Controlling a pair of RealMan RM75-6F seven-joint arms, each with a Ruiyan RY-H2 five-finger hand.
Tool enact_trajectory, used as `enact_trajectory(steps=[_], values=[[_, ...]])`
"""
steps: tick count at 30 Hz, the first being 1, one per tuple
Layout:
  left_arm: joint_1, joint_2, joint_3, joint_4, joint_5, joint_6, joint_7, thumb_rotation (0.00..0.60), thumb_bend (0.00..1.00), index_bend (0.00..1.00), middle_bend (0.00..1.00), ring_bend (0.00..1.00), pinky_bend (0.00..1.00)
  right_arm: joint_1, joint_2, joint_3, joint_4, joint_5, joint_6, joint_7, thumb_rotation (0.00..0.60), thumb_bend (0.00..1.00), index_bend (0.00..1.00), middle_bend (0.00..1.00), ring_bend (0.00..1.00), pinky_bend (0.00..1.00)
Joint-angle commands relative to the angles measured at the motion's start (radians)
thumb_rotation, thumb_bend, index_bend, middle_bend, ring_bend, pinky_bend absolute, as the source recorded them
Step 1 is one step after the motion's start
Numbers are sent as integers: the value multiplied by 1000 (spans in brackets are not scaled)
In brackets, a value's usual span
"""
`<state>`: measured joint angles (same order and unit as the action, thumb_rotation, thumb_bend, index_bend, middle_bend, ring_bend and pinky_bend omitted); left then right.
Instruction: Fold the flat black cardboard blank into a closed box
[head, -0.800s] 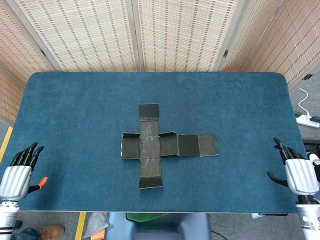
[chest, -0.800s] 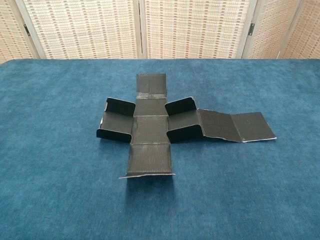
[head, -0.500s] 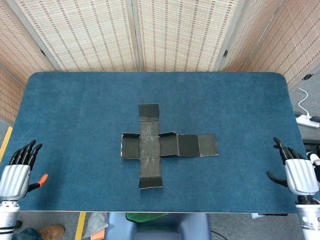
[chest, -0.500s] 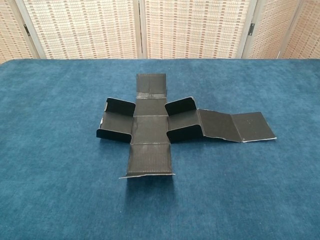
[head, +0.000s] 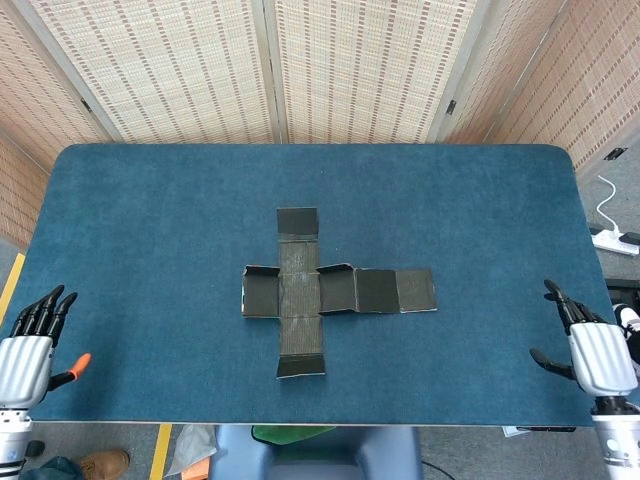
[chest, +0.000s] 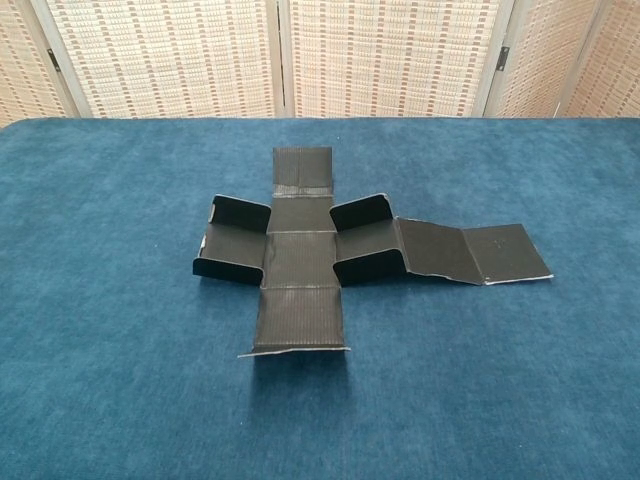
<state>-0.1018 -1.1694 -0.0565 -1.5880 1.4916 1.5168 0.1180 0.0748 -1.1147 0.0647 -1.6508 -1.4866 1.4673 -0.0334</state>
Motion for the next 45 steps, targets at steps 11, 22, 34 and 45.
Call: enact_trajectory(steps=[11,22,34,45], values=[[-3,-3,5,2,-2,-16,0,600,220,102,99,101,135,167,-27,53,-114,117,-261,-171,600,109,0,124,590,908],[-11,-5,6,2,-18,-43,20,600,221,102,88,96,135,387,-164,147,-93,375,-525,-248,600,109,0,64,719,1000],[-18,-10,11,7,-28,-69,21,600,222,100,75,86,135,630,-287,166,8,804,-669,-400,600,142,0,9,730,1000],[-16,-16,19,26,-33,-81,5,600,222,88,65,80,135,788,-397,126,123,1030,-685,-485,600,113,0,6,730,1000]])
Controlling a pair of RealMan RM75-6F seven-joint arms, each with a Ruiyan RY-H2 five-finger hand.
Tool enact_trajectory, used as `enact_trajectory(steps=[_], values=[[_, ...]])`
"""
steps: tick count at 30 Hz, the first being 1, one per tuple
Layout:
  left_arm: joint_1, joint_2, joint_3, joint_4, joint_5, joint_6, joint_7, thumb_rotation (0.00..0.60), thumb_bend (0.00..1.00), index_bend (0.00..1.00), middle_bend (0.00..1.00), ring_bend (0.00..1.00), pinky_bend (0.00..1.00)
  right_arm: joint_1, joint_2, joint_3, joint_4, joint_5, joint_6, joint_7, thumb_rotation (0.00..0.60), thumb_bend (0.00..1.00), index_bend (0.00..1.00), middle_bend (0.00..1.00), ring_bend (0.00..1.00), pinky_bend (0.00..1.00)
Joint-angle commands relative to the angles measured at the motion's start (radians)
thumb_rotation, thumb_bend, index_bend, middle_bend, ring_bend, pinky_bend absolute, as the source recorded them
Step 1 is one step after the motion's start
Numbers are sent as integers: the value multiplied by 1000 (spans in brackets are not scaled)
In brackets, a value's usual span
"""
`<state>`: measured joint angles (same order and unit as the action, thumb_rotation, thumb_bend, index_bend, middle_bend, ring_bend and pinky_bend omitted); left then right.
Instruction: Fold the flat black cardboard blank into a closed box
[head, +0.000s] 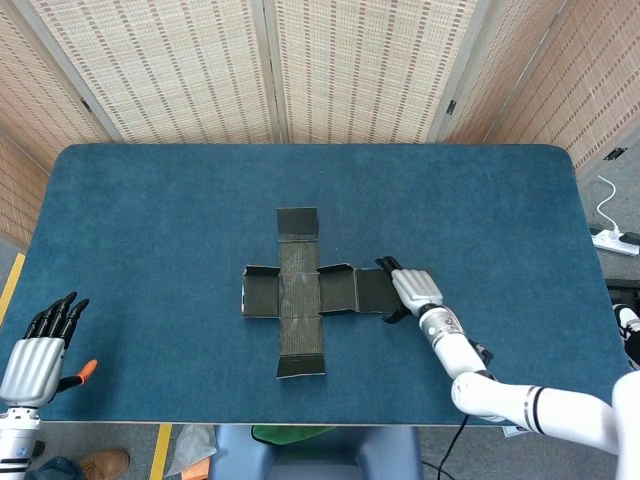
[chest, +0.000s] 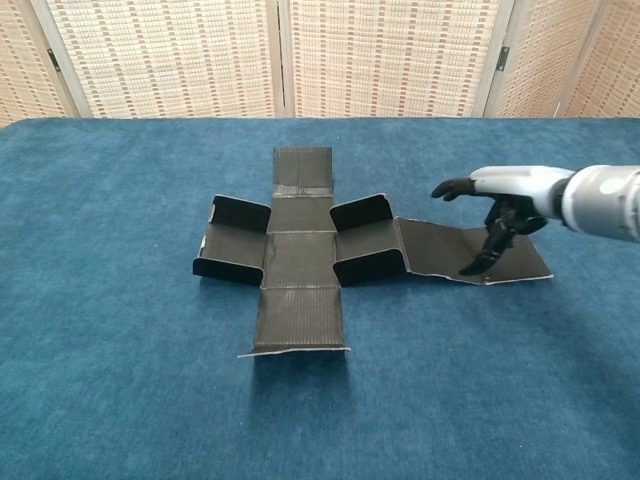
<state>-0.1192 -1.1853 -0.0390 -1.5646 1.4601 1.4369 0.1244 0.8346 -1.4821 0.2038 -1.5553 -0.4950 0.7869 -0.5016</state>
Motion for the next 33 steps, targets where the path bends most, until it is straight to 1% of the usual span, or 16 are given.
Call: enact_trajectory(steps=[1,5,11,18,22,24,29,31,33], values=[[1,-1,2,5,-3,-2,-3,600,222,87,65,79,135,36,-36,-17,34,49,-8,-19,600,111,0,6,730,1000],[3,-2,3,10,-7,-5,-9,600,221,83,63,78,135,61,-57,-32,53,76,-6,-25,600,97,0,6,730,1000],[3,-5,5,20,-8,-10,-15,600,223,77,61,77,135,87,-79,-35,89,111,-9,-13,600,95,0,13,730,1000],[3,-8,6,27,-10,-14,-21,600,221,73,61,76,135,129,-105,-48,134,153,-13,-31,600,96,0,32,730,1000],[4,-8,7,31,-13,-17,-24,600,222,73,60,76,135,158,-120,-60,159,188,-16,-58,600,113,1,64,735,1000],[4,-8,7,31,-14,-18,-24,600,222,73,60,77,136,172,-125,-66,168,207,-21,-72,600,142,35,105,740,1000],[-6,-12,0,41,-11,-25,-39,600,222,76,62,76,135,198,-136,-69,186,235,-9,-90,600,225,244,225,751,1000],[-22,-23,-8,58,0,-33,-58,600,222,103,75,78,139,198,-132,-64,178,226,1,-85,600,250,308,267,755,1000],[-45,-42,-21,83,17,-38,-72,600,222,142,107,110,179,193,-122,-59,162,208,9,-72,600,259,333,299,759,1000]])
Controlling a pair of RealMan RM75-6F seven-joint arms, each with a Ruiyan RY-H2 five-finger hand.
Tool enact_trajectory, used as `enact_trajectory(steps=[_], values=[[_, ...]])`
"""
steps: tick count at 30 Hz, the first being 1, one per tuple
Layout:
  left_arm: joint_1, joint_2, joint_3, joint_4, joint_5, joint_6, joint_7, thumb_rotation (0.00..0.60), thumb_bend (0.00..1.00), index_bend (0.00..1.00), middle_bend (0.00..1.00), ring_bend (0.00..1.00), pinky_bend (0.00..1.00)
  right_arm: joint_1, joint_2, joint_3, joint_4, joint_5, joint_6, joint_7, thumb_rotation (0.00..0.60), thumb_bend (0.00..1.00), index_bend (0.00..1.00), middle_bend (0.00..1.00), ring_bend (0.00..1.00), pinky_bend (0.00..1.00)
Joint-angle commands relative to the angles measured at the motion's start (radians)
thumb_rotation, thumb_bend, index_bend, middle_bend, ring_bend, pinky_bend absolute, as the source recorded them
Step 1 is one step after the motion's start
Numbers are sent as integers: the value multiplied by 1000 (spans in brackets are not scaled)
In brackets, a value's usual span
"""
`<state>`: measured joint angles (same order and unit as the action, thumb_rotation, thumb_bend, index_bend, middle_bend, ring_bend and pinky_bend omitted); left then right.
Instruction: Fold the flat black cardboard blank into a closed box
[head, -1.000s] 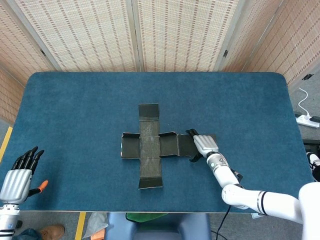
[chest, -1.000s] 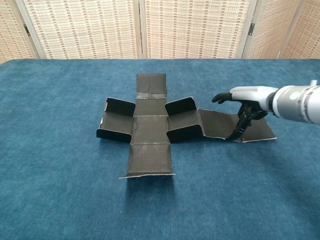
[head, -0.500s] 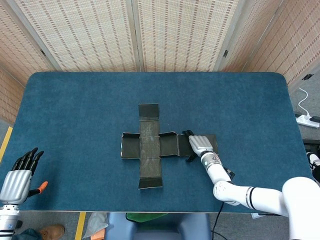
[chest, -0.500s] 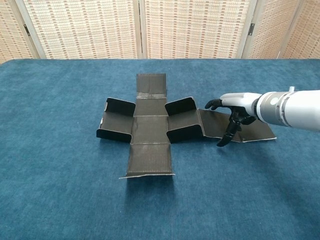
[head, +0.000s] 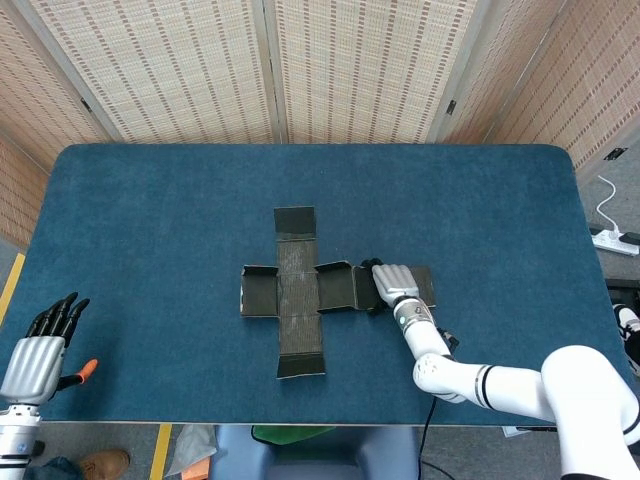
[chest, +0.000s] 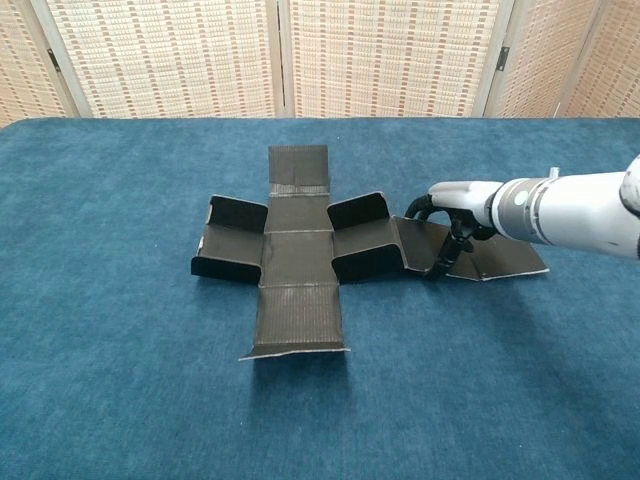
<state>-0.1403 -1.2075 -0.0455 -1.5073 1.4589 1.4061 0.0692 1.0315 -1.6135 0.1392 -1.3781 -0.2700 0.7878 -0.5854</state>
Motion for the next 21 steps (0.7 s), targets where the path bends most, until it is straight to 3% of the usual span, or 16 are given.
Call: enact_trajectory(steps=[1,7,10,14,19,21], values=[[-35,-32,-22,41,26,-8,-21,600,222,161,128,145,226,-6,15,7,-23,-26,12,17,600,260,341,316,762,1000],[-161,-125,-84,152,43,-97,-61,600,239,286,277,477,551,-24,32,0,-65,-99,48,36,600,261,350,354,767,1000],[-239,-182,-110,217,27,-181,-36,600,242,322,301,555,613,-30,16,-12,-75,-151,105,22,600,261,351,361,767,1000],[-328,-257,-127,292,0,-290,0,600,238,305,283,569,631,-34,1,-12,-89,-171,145,8,600,261,351,364,769,1000],[-401,-349,-143,362,-48,-372,57,600,184,58,94,513,598,-34,-17,-11,-99,-188,187,-25,600,260,351,364,770,1000],[-424,-381,-146,393,-58,-386,83,600,179,8,35,490,583,-35,-20,-7,-104,-190,191,-31,600,261,351,364,771,1000]])
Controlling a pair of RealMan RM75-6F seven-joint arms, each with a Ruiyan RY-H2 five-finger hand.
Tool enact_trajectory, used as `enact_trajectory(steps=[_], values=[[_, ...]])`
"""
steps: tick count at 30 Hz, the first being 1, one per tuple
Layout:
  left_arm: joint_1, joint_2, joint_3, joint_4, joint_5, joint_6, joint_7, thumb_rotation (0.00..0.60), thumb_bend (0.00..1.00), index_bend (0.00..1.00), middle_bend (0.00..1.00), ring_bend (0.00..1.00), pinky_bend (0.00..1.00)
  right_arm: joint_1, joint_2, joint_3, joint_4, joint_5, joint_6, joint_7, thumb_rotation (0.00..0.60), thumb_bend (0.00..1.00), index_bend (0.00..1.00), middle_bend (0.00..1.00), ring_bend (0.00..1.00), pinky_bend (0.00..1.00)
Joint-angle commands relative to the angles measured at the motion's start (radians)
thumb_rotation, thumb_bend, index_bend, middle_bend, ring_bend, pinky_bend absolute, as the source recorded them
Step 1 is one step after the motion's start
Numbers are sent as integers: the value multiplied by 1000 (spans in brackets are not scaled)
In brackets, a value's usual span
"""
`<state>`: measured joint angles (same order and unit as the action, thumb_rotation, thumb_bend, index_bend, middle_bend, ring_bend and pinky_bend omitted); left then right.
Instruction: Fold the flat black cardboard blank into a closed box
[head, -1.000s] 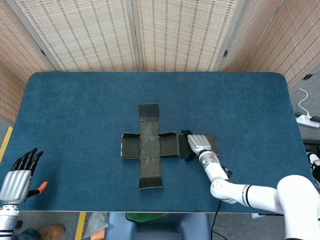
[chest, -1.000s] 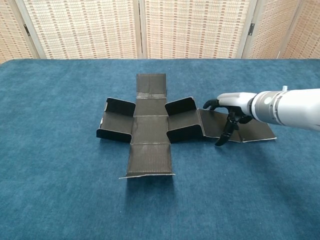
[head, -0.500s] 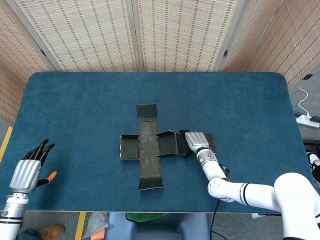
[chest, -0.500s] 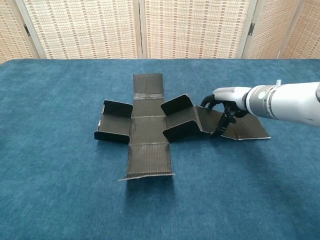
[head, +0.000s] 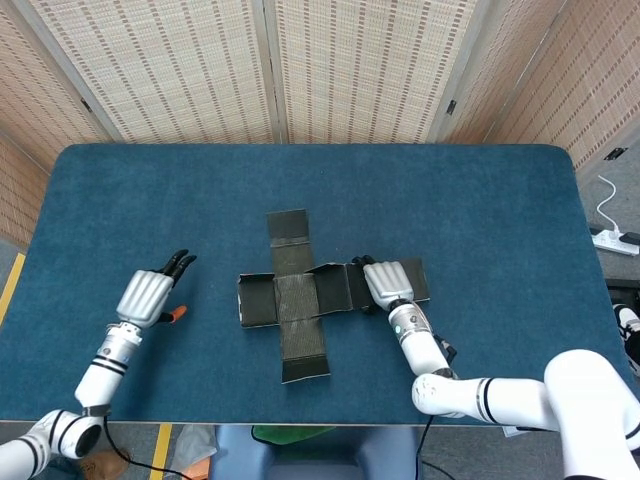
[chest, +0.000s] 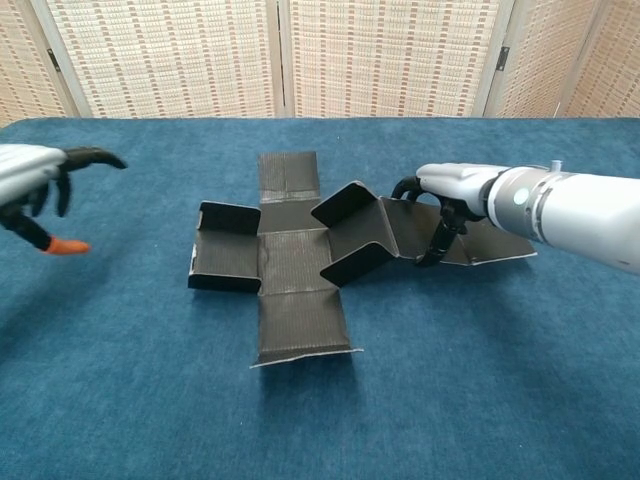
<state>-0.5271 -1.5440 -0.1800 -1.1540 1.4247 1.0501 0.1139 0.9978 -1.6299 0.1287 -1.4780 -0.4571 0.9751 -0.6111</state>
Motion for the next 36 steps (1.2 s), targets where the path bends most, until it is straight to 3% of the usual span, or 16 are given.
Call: enact_trajectory(steps=[1,11,21,28,36], values=[[-46,-57,-13,53,-30,-38,51,600,179,0,15,480,576,-1,-5,5,-5,-5,4,-7,600,261,351,364,772,1000],[-100,-174,-9,201,-57,-50,97,600,175,0,0,438,549,-1,-30,28,-6,-28,5,-16,600,260,351,364,772,1000],[-129,-256,-5,279,-67,-63,12,600,175,0,0,437,560,10,-69,55,8,-44,8,-25,600,261,351,365,772,1000],[-131,-228,-18,183,-74,-86,-187,600,177,0,0,430,573,20,-78,56,17,-50,9,-57,600,260,351,365,772,1000],[-136,-156,9,53,-5,-60,-332,600,182,0,0,413,567,55,-46,43,-15,-95,6,-137,600,261,351,365,772,1000]])
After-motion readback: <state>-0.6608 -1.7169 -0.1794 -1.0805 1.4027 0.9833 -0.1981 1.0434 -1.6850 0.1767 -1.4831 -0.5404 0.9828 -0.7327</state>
